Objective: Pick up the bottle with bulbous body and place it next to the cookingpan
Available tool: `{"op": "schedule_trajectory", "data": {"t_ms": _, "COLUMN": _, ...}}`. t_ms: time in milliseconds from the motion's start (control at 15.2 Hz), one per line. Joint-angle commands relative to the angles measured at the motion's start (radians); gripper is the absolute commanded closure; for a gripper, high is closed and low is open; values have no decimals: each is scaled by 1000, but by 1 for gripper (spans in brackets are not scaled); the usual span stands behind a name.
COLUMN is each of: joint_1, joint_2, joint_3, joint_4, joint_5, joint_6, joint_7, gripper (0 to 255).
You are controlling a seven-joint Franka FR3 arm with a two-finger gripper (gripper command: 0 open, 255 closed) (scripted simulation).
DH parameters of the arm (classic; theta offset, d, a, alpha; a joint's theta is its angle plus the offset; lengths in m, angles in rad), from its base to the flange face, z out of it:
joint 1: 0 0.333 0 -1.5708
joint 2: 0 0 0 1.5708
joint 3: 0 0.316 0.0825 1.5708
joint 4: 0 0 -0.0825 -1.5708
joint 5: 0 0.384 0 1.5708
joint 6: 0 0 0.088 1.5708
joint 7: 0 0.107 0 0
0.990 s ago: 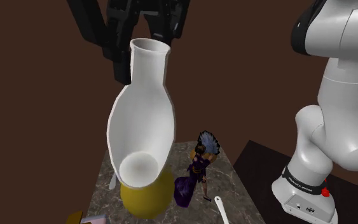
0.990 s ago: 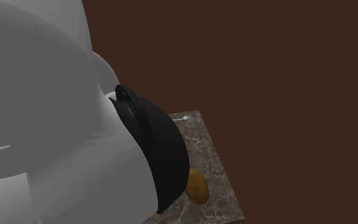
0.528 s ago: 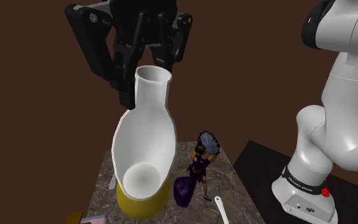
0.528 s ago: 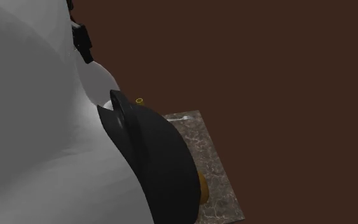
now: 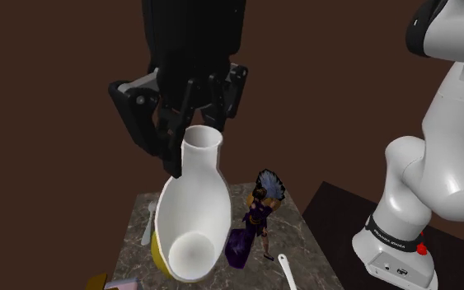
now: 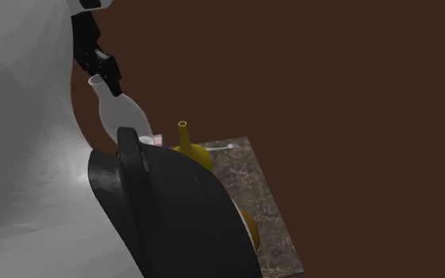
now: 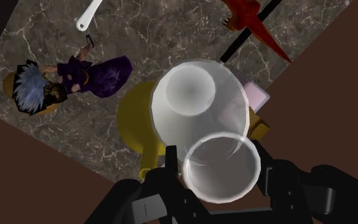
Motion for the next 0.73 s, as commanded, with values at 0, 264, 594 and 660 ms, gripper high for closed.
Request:
{"op": "schedule_trajectory", "data": {"t_ms": 0, "joint_1": -3, "joint_2": -9, "joint_3": -2, "joint_4": -36, "joint_5": 5, "joint_6": 30, "joint_7": -1, "gripper": 255}}
{"op": "schedule_trajectory", "data": {"t_ms": 264, "joint_1": -10, "joint_2": -32, "joint_3": -7, "joint_4": -116, "joint_5": 18, "joint_6": 91, "joint_7": -4, "gripper": 255}}
{"op": "schedule_trajectory", "data": {"t_ms": 594, "joint_1": -14, "joint_2": -52, "joint_3": -12, "joint_4": -205, "joint_5": 29, "joint_6": 164, "joint_7": -6, "gripper": 255}}
{"op": "schedule_trajectory", "data": {"t_ms": 660, "joint_1": -15, "joint_2": -55, "joint_3": -12, "joint_4": -222, "joint_5": 30, "joint_6": 178, "joint_7": -6, "gripper": 255}}
